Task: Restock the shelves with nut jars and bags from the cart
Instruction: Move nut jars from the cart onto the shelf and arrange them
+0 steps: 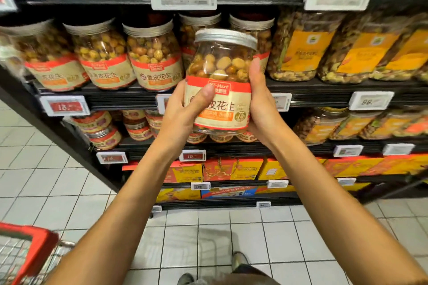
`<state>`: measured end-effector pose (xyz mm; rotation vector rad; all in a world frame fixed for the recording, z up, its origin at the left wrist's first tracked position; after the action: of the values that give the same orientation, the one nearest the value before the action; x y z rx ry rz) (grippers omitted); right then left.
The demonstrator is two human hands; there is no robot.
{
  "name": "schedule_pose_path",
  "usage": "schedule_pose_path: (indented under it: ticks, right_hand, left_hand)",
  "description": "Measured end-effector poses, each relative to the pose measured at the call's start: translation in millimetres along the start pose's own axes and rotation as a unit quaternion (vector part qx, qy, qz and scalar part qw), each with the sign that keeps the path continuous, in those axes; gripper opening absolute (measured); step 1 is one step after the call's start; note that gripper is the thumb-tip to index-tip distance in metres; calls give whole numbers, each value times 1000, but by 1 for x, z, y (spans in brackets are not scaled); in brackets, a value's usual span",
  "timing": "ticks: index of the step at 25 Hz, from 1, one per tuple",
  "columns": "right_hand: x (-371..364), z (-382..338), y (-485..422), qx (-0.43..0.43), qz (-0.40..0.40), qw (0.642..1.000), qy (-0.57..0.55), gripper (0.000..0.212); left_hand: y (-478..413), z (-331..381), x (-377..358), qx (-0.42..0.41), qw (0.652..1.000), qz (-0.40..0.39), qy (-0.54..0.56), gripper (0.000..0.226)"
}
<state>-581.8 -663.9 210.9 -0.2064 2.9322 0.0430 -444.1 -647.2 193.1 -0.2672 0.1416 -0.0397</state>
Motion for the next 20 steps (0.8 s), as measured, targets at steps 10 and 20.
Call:
schedule_pose_path:
  ticks: [10,20]
  right_hand:
    - [56,11,41,206,124,968,66,40]
    - [83,34,-18,213,145,963,73,51]
  left_hand:
    - [-24,-16,-53,-48,993,91,-64,63]
    - [-50,-37,-62,-130,979,145,-56,26]
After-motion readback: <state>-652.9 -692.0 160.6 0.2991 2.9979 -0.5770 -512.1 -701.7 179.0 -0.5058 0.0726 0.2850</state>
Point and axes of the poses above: each hand's wrist, its own y-axis away from the middle knuckle, its own x-axis out of the back of the hand, z = x × y, the point moved 3 cm from there along -y, towards the middle knuckle, and after that the axes turned 4 degrees about -x, right-handed, at the moved point
